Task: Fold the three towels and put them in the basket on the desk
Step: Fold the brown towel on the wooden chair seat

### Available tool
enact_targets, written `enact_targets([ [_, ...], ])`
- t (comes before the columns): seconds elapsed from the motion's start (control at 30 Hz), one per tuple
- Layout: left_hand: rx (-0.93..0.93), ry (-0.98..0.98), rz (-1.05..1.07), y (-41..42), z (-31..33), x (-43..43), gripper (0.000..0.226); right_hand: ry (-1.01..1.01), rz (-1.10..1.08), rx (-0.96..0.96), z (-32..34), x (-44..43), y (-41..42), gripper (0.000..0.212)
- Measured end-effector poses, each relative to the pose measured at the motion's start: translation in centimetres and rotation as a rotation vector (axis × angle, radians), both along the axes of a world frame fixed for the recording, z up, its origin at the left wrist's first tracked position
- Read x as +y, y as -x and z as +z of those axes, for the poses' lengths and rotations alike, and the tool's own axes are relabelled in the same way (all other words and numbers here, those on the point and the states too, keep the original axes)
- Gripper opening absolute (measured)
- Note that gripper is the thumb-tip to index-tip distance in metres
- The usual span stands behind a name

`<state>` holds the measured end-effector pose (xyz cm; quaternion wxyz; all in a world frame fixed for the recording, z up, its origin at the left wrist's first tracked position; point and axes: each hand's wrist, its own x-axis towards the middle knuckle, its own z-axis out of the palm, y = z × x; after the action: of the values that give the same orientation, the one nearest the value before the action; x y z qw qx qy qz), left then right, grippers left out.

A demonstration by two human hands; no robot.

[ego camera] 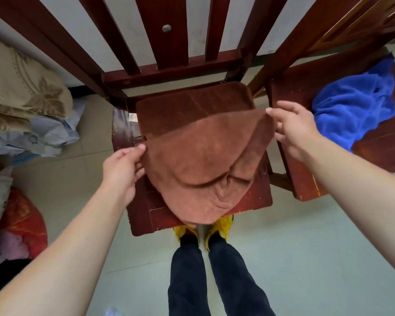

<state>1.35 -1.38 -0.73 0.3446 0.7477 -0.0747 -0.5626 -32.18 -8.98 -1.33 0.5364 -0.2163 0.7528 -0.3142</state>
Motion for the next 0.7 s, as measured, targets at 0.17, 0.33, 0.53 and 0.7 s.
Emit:
enact_targets([
  [0.17, -0.184, -0.206, -0.073, 0.1, -2.8, 0.6, 0.039, -0.169, 0.084, 0.142, -2.2, 2.6, -0.5, 0.054],
  [0.33, -0.176, -0.355, -0.268, 3.5, -4.8, 6.2, 0.021, -0.250, 0.318, 0.239, -5.1, 8.4, -1.9, 0.040],
  [0.53, -0.233, -0.331, -0.107, 3.3, -5.3, 8.1, 0.029, -0.093, 0.167, 0.479, -4.8, 9.1, -0.6, 0.039],
  [0.7, -0.181, -0.190, 0.006, 2.0, -3.9, 5.1, 0.031, -0.012, 0.170, 0.476, -3.6, 5.3, -0.4, 0.025],
])
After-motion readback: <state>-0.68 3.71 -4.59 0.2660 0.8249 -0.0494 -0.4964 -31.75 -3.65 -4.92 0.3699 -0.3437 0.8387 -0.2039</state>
